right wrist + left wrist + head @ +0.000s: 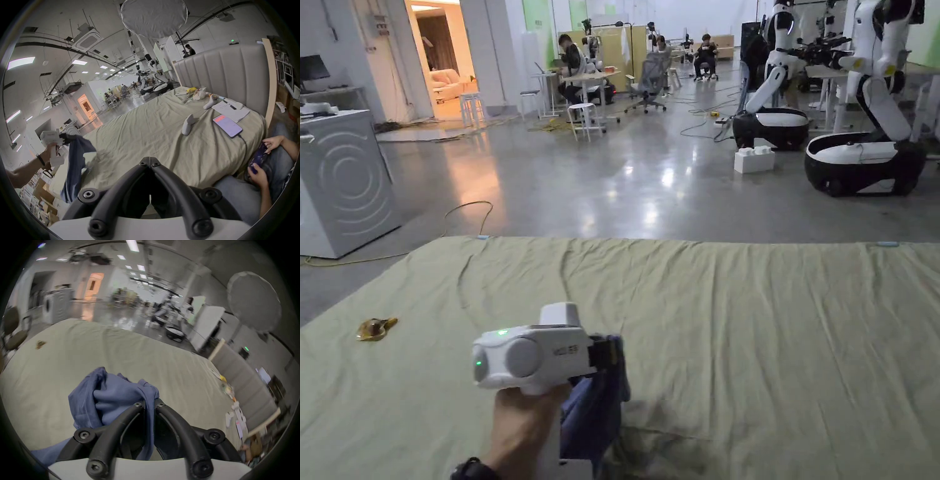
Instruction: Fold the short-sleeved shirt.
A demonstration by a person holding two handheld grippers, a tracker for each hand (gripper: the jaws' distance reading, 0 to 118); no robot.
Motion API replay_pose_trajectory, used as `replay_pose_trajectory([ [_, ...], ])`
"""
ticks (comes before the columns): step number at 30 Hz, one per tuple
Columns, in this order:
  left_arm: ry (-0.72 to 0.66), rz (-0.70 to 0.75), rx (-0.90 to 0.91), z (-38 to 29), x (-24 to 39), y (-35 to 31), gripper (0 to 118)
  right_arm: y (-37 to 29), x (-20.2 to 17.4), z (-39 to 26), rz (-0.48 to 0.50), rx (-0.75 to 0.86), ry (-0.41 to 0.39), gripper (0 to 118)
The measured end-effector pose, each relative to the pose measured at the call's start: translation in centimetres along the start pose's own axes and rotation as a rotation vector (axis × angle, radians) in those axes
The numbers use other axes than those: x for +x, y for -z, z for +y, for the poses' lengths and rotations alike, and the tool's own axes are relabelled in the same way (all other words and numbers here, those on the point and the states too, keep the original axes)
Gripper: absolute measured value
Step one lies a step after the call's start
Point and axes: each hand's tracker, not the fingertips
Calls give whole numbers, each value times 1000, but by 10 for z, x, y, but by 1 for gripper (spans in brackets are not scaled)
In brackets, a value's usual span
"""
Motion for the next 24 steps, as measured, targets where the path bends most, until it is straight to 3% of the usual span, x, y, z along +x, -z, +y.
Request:
replay_pose_trajectory([
  [2, 71, -102, -67, -73, 104, 29, 9, -7, 5, 0, -20, 6, 5, 0],
  [3, 115, -158, -105, -61, 84, 46, 9, -10, 8, 0, -29, 9, 8, 0],
  [6, 207, -325, -239, -171, 169, 62, 9, -17, 11, -2, -54, 13, 19, 0],
  [7, 208, -363, -275, -159, 169, 49, 9, -19, 12, -3, -62, 12, 19, 0],
  [10, 211, -490, -387, -246, 222, 34, 9, -22, 14, -7, -77, 5, 17, 0],
  [14, 406, -556, -441, -342, 297, 15, 9, -19, 10, -12, -68, -16, 22, 0],
  [15, 441, -552, -447, -341, 288, 24, 9, -17, 7, -13, -66, -22, 19, 0],
  [16, 486, -516, -426, -365, 303, 19, 12, -15, 5, -14, -59, -29, 12, 0],
  [18, 467, -511, -410, -366, 296, 13, 39, -11, -2, -16, -40, -35, -9, 0],
  [20, 350, -576, -425, -296, 242, -1, 63, -5, -10, -16, -6, -35, -38, 0],
  [24, 389, -494, -168, -273, 196, -116, 71, 14, -29, -6, 57, -35, -102, 0],
])
